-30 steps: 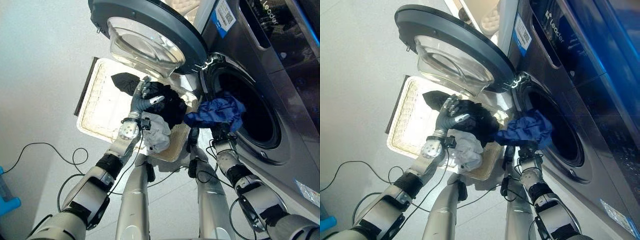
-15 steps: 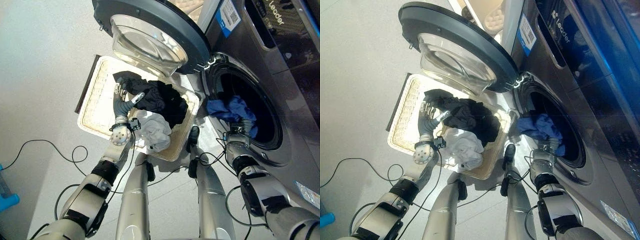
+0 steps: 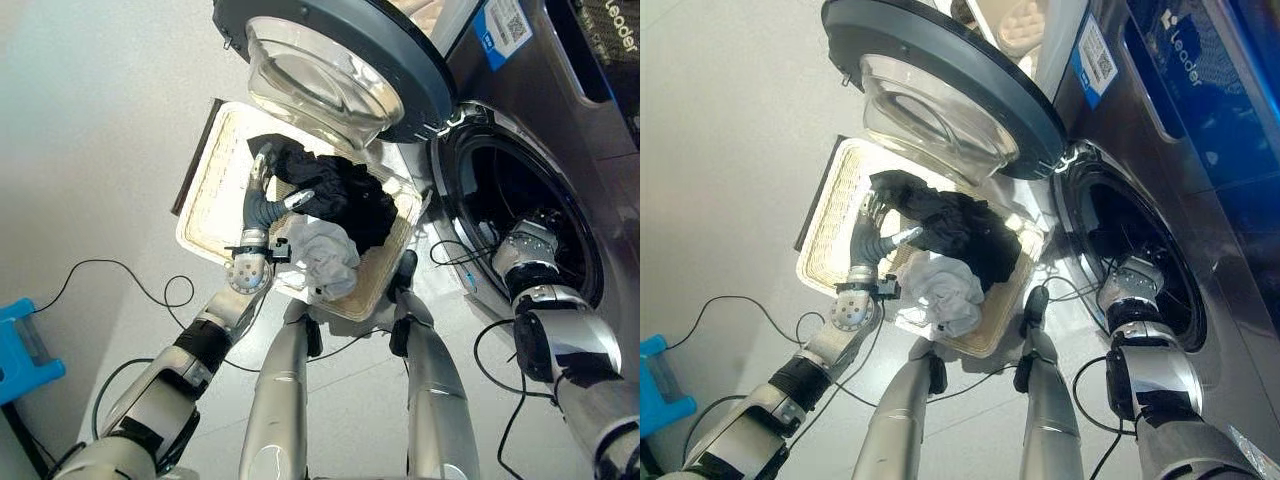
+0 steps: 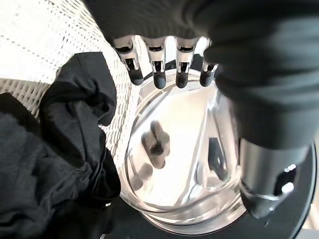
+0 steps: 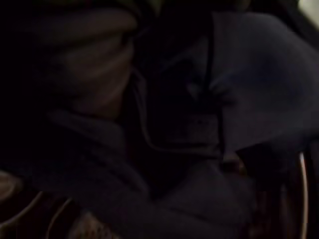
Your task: Put the clothes into the washing machine.
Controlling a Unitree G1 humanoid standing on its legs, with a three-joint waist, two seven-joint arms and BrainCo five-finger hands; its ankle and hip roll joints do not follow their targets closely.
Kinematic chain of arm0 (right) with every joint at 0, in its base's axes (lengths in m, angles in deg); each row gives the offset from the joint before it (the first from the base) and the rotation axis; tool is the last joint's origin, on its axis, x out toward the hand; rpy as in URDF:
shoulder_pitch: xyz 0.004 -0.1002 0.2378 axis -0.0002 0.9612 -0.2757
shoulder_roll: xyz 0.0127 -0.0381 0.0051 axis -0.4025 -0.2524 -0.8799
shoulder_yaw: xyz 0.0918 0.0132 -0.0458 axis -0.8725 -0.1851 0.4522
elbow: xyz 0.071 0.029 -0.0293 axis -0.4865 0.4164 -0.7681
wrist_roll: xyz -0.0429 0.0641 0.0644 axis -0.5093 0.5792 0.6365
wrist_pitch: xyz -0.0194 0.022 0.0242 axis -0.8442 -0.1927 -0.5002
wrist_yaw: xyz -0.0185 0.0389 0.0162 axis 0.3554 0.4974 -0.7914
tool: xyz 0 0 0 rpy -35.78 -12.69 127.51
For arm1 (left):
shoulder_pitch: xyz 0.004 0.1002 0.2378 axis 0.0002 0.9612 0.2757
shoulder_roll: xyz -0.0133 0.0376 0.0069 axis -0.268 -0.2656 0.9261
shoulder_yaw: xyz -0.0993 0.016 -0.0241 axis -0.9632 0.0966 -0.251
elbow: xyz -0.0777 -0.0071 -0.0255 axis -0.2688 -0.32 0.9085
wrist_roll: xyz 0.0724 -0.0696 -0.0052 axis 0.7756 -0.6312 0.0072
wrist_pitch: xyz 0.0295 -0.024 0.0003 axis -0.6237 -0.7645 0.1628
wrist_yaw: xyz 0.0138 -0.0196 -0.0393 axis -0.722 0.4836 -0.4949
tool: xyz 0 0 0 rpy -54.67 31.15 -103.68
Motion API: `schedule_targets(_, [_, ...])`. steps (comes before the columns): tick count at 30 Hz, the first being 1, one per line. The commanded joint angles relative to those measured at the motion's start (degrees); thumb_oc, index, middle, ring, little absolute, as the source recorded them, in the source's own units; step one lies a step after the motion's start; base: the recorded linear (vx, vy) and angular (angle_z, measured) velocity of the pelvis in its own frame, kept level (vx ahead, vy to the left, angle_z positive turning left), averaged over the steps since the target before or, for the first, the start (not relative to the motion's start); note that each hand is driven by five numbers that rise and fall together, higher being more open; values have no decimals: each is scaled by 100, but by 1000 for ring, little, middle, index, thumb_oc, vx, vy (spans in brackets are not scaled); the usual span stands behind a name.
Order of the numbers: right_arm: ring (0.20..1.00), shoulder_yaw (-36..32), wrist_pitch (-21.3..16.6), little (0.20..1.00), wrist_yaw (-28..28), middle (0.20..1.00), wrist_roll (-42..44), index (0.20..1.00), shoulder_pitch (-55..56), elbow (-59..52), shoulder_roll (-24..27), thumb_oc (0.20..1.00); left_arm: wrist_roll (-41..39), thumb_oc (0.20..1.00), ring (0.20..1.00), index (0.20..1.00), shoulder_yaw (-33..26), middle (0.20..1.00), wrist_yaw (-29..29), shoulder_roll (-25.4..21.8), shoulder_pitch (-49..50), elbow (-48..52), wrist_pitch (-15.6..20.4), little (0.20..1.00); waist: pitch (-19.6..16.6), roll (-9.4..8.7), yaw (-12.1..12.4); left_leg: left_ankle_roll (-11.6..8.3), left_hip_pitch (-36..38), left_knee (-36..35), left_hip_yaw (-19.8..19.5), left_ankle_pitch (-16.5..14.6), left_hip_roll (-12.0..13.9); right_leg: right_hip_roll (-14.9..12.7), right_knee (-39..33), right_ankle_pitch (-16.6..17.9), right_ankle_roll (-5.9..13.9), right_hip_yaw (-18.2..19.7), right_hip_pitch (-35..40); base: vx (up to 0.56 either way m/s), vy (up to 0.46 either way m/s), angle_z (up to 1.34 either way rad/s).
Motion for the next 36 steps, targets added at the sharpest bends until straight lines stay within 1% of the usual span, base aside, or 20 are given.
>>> schedule_targets(1, [200,118,-578,200,-226,200,36,200,34,-154,594,200,-2,1000,1000,1000,82,1000,-38,94,33,404,256,1000,-171,442,-16,-230,-83,105,-158,-434,-449,-181,882,-486,670,-593,-74,-9,-18,7])
schedule_targets(2, [200,128,-646,200,-221,200,48,200,0,-178,643,200,-28,1000,1000,1000,103,1000,-21,72,57,425,260,1000,-171,440,-12,-237,-24,99,-158,-471,-452,-186,894,-527,688,-594,-24,-4,-22,9])
schedule_targets(3, [200,131,-827,200,-196,200,69,200,-85,-243,716,200,-42,1000,1000,1000,98,1000,0,35,63,500,216,1000,-171,435,-5,-225,-24,76,-163,-426,-451,-177,866,-481,673,-611,-20,11,-30,11])
schedule_targets(5, [200,104,-956,200,-148,200,119,200,-131,-290,790,200,-118,1000,1000,1000,95,1000,46,-5,71,487,196,1000,-171,422,-13,-228,36,87,-168,-467,-444,-179,897,-516,692,-606,26,0,-23,6])
schedule_targets(6, [200,100,-967,200,-127,200,104,200,-164,-282,805,200,-130,1000,1000,1000,94,1000,45,-8,49,484,187,1000,-171,419,-15,-217,8,78,-167,-430,-438,-177,881,-478,676,-613,2,0,0,0])
schedule_targets(8, [200,111,-952,200,133,200,-110,200,-239,-148,897,200,-164,1000,1000,1000,107,1000,75,-12,31,443,178,1000,-171,419,-9,-216,24,81,-162,-433,-429,-189,893,-483,675,-626,12,0,0,0])
schedule_targets(9, [752,125,-892,752,343,752,-304,752,-263,-81,938,752,-175,1000,1000,1000,126,1000,83,-1,23,423,164,1000,-171,421,-12,-222,58,84,-162,-471,-428,-196,910,-519,694,-621,38,0,0,0])
schedule_targets(10, [1000,146,-805,1000,590,1000,-511,1000,-312,-24,993,1000,-190,1000,1000,1000,137,1000,84,-18,-31,389,146,1000,-171,420,-16,-217,6,83,-149,-419,-416,-190,899,-475,671,-638,-4,0,0,0])
schedule_targets(11, [1000,150,-771,1000,687,1000,-603,1000,-330,-15,1009,1000,-194,1000,1000,1000,140,1000,86,-18,-45,378,136,1000,-171,421,-16,-218,-1,84,-147,-416,-413,-188,899,-473,669,-640,-10,0,0,0])
schedule_targets(14, [1000,269,-408,1000,1277,1000,-1300,1000,-329,203,1064,1000,-40,1000,1000,1000,209,1000,-20,-18,-138,183,-83,1000,-171,408,-22,-209,6,102,-136,-414,-402,-190,910,-476,665,-641,-2,0,0,0])
schedule_targets(17, [1000,331,-92,1000,1683,1000,-1748,1000,-222,251,1012,1000,200,1000,1000,1000,275,1000,-276,-47,-168,-1,-537,1000,-171,398,-31,-217,72,105,-116,-463,-391,-203,927,-539,684,-648,58,0,0,0])
schedule_targets(19, [1000,395,154,1000,1984,1000,-2079,1000,-198,288,949,1000,473,1000,1000,1000,312,1000,-456,-36,-215,-232,-1109,1000,-171,400,-45,-217,72,106,-108,-460,-391,-198,936,-558,679,-650,60,0,0,0])
schedule_targets(20, [1000,431,236,1000,2065,1000,-2245,1000,-194,326,916,1000,605,1000,1000,1000,333,1000,-522,-50,-248,-327,-1275,1000,-171,413,-46,-216,57,105,-105,-446,-390,-200,933,-551,679,-651,46,0,0,0])
schedule_targets(22, [1000,559,378,1000,2004,1000,-2282,1000,-180,390,850,1000,924,1000,1000,1000,421,1000,-751,-91,-311,-530,-1557,1000,-171,443,-53,-221,65,88,-85,-434,-393,-206,921,-570,672,-654,55,0,0,0])
schedule_targets(25, [1000,605,532,1000,1786,1000,-2212,1000,-119,440,819,1000,1233,1000,1000,1000,503,1000,-946,-178,-383,-684,-1705,1000,-171,491,-59,-228,86,59,-58,-424,-406,-219,887,-574,668,-661,70,0,0,0])
schedule_targets(29, [1000,631,714,1000,1908,1000,-2379,1000,33,458,709,1000,1940,1000,1000,1000,665,1000,-1062,-315,-528,-804,-2074,1000,-171,522,-89,-249,82,48,-30,-413,-412,-212,868,-582,667,-641,56,0,0,0])
schedule_targets(30, [1000,657,784,1000,1879,1000,-2426,1000,97,438,646,1000,2263,1000,1000,1000,760,1000,-1146,-388,-610,-854,-2228,1000,-171,527,-109,-257,79,29,-13,-401,-408,-194,841,-568,670,-621,45,0,0,0])
schedule_targets(34, [1000,757,875,1000,1886,1000,-2566,1000,175,357,571,1000,2859,1000,1000,1000,923,1000,-1283,-578,-816,-908,-2365,1000,-171,519,-142,-263,9,3,28,-345,-384,-174,770,-496,659,-607,-25,0,0,0])
schedule_targets(35, [1000,782,887,1000,1793,1000,-2454,1000,240,312,531,1000,3021,1000,1000,1000,996,1000,-1288,-626,-845,-923,-2366,1000,-171,509,-156,-279,44,12,43,-383,-379,-170,784,-541,673,-588,3,0,0,0])
schedule_targets(36, [1000,764,943,1000,1551,1000,-1937,1000,312,233,462,1000,3307,1000,1000,1000,1052,1000,-1259,-697,-917,-925,-2383,1000,-171,501,-177,-293,26,23,53,-379,-369,-153,794,-546,669,-566,-20,0,0,0])
